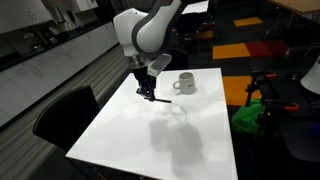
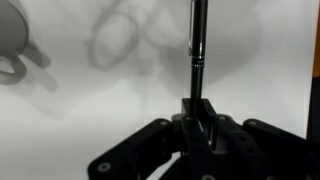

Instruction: Pick up the pen from the table and put it in the cup

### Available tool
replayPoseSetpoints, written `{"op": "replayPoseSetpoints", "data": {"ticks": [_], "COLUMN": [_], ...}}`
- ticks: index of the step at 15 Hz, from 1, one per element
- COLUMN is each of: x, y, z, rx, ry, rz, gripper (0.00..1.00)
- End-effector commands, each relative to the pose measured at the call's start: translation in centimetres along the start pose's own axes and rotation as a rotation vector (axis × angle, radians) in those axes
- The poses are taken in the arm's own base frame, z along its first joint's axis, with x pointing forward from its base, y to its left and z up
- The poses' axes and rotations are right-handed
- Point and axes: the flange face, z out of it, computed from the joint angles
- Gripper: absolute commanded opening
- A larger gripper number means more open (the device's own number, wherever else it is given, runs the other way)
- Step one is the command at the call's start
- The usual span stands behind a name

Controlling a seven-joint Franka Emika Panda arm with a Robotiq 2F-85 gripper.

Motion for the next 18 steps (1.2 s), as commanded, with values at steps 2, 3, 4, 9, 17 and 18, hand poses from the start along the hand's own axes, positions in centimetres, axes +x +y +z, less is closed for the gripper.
{"op": "replayPoseSetpoints", "data": {"ticks": [2,3,4,9,17,18], "x": [-3.4,-3.8,-4.2,-3.7,-1.6,-1.4], "y": [2.8,3.3,3.8,3.7,4.9,5.1], "z": [-3.9,-4.4,-4.7,-3.9,-3.9,-4.0], "rx": [-0.029,-0.04,-0.042,-0.03,-0.252,-0.277], "ry": [-0.05,-0.057,-0.064,-0.068,0.118,0.143], "rz": [-0.005,0.011,0.016,-0.002,0.309,0.351], "gripper": [0.03,0.03,0.03,0.11,0.03,0.03]}}
